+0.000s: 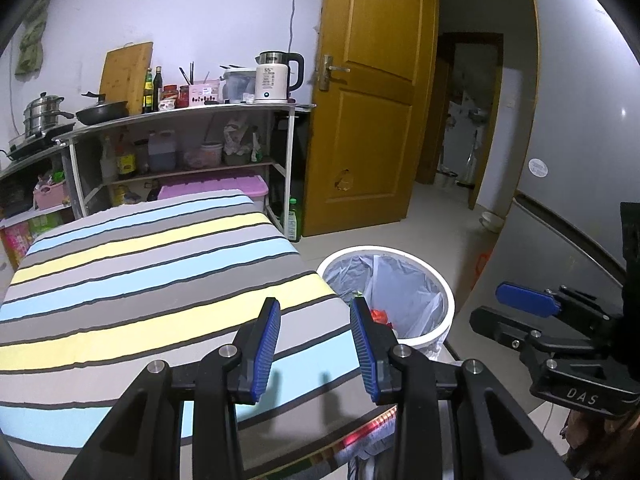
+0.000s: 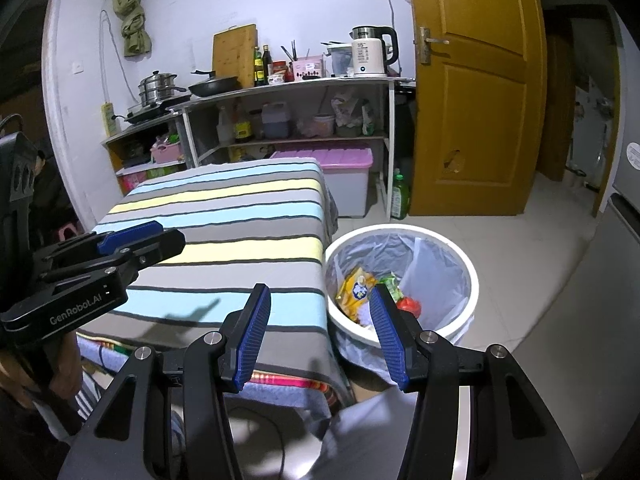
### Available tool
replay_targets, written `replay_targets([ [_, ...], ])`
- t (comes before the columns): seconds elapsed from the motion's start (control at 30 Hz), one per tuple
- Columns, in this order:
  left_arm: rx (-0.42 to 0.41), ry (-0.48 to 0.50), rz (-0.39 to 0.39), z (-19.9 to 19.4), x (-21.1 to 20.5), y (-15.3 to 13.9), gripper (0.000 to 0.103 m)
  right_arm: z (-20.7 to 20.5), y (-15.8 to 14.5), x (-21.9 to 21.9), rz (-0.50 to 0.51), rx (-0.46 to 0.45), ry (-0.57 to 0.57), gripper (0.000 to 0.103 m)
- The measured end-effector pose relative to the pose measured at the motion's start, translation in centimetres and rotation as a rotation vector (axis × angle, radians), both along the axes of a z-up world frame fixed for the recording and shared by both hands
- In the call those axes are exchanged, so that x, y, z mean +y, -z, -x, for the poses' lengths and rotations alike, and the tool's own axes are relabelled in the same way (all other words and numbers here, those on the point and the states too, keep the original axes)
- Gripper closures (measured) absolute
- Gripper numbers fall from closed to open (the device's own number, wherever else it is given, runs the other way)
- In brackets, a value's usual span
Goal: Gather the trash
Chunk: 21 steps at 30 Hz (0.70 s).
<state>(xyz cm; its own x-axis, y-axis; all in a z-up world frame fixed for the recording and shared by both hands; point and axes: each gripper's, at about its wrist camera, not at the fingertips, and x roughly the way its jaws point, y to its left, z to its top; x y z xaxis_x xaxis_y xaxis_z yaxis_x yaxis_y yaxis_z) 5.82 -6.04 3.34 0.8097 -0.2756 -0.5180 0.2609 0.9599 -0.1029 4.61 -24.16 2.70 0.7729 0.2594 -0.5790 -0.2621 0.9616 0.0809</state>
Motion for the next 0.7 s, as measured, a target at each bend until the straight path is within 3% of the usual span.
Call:
replay_targets([
  [0.7, -0.006, 0.005, -0.023, 0.62, -0.84, 0.47, 0.067, 0.61, 0.03, -0.64, -0.009, -0.001, 0.012, 0.05],
])
